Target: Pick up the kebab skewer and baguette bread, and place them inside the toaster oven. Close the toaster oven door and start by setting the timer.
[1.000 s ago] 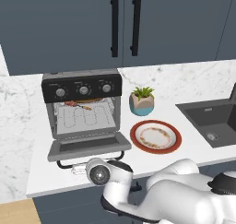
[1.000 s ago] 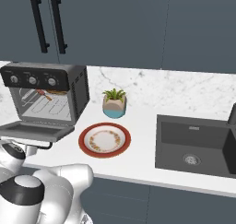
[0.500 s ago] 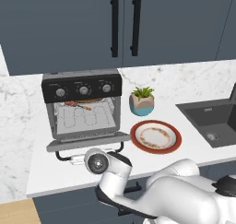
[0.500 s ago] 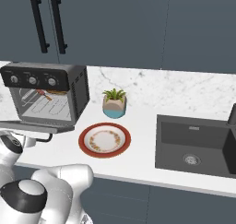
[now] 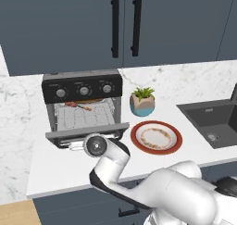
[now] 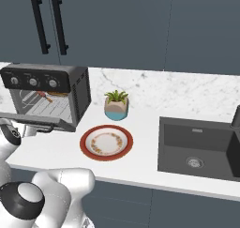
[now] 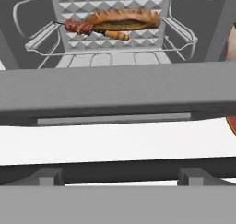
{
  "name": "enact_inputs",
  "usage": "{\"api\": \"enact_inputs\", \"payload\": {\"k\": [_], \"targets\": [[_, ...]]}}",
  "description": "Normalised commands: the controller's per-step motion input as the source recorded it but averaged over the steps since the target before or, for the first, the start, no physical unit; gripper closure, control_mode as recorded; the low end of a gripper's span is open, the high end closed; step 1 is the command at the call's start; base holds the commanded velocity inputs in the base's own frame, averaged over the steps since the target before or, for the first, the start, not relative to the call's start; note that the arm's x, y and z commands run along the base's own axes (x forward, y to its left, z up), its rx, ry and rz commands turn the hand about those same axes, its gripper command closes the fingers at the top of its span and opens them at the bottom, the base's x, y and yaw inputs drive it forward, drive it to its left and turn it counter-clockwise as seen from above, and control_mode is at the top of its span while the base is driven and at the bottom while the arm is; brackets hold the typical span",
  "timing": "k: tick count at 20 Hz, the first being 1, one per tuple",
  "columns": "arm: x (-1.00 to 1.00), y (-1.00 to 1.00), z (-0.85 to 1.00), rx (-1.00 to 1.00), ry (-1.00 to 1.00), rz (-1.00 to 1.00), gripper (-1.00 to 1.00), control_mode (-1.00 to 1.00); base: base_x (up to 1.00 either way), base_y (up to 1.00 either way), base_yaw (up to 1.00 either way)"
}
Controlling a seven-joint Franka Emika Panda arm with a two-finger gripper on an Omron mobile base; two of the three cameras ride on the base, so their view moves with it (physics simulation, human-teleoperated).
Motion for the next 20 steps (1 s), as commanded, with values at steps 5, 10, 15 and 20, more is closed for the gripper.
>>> {"api": "enact_inputs", "payload": {"k": [5,10,15,20], "targets": [[0.44,0.0,0.35,0.01,0.0,0.0,-1.0,-1.0,0.0,0.0,0.0],[0.42,-0.01,0.3,0.01,0.0,0.0,-1.0,-1.0,0.0,0.0,0.0],[0.41,-0.04,0.28,0.01,0.0,0.0,-1.0,-1.0,0.0,0.0,0.0],[0.38,-0.06,0.23,0.01,0.0,0.0,-1.0,-1.0,0.0,0.0,0.0]]}}
